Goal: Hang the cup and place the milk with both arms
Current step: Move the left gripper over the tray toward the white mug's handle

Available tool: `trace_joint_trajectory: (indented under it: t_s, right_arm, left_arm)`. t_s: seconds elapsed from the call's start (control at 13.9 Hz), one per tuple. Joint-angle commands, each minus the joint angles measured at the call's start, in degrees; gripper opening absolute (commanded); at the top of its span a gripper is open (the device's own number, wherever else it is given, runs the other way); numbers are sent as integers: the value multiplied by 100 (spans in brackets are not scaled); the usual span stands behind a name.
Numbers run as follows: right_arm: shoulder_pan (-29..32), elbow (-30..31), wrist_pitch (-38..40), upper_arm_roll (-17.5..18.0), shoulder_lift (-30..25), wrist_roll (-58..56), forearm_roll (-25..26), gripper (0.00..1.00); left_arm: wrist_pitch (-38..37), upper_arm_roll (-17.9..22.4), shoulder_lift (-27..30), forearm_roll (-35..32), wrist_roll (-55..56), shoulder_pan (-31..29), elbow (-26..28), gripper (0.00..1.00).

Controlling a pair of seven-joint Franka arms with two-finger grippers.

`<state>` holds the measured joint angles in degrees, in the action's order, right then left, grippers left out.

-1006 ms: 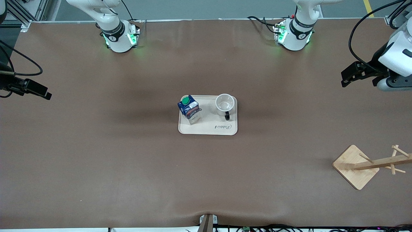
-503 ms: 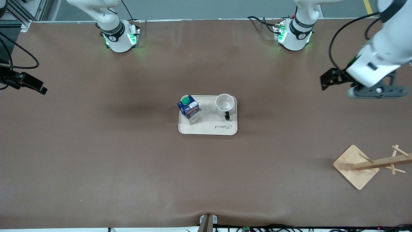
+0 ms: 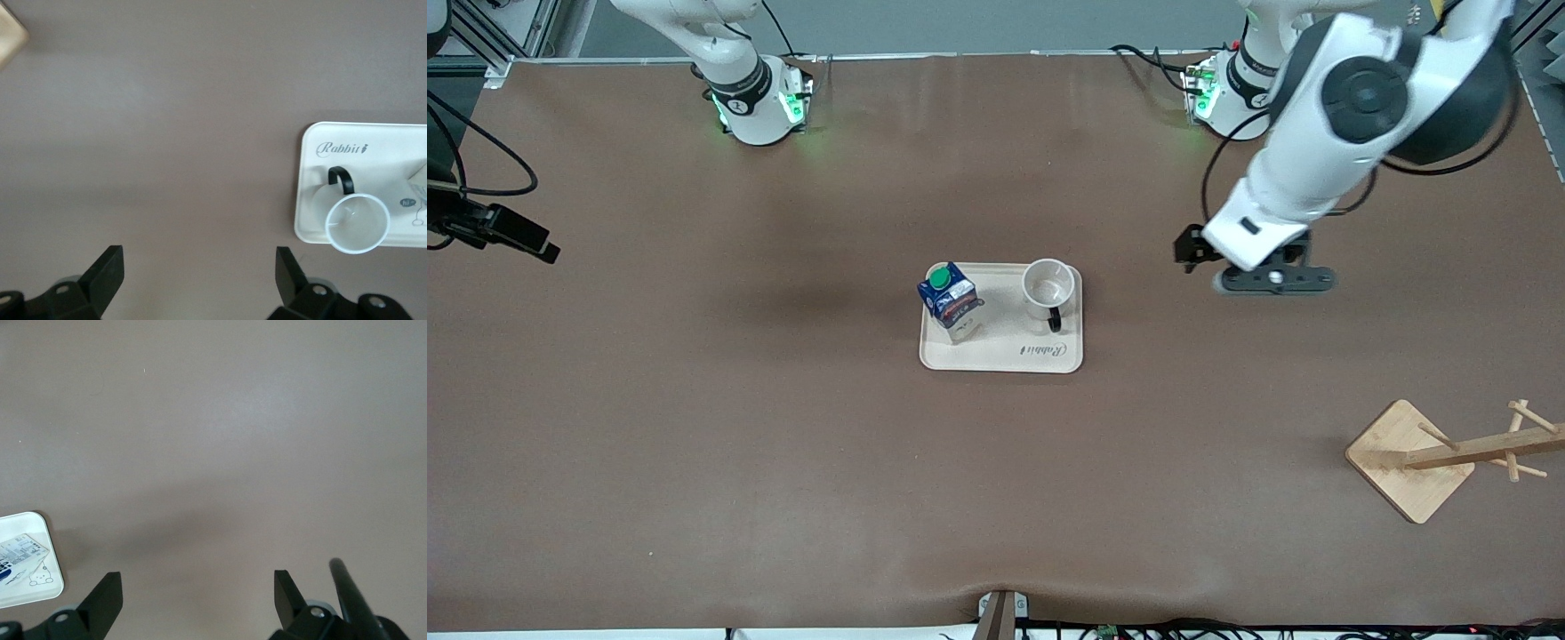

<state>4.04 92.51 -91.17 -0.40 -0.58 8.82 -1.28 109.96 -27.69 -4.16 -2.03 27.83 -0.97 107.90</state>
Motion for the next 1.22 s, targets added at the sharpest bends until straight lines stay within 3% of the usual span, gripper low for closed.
trace_joint_trajectory:
  t_s: [0.0,0.29,0.57,0.72,1.01,1.08,1.15]
  right_arm:
    - [88,4,-33,57,14,50,32,100]
    - [114,-40,-59,57,154,50,-39,100]
    - [132,-128,-33,57,259,41,-39,100]
    - [106,-172,-33,57,312,50,-39,100]
    - [71,-198,-103,66,462,-12,-30,100]
    - [71,-198,-94,66,471,-12,-30,100]
    - [71,-198,-86,66,471,-21,-30,100]
  left_arm:
    - [823,-420,-75,72,834,-27,661,100]
    - [2054,-580,-699,45,2127,534,1136,100]
    - [2749,-563,-1376,-8,3156,966,1154,88]
    - [2926,-562,-1622,-208,3429,1045,1145,79]
    - [2926,-571,-2027,-947,4228,1098,1110,75]
    - [2935,-571,-2115,-1009,4291,1133,1093,71]
    - [2935,-571,-2194,-1009,4300,1151,1066,58]
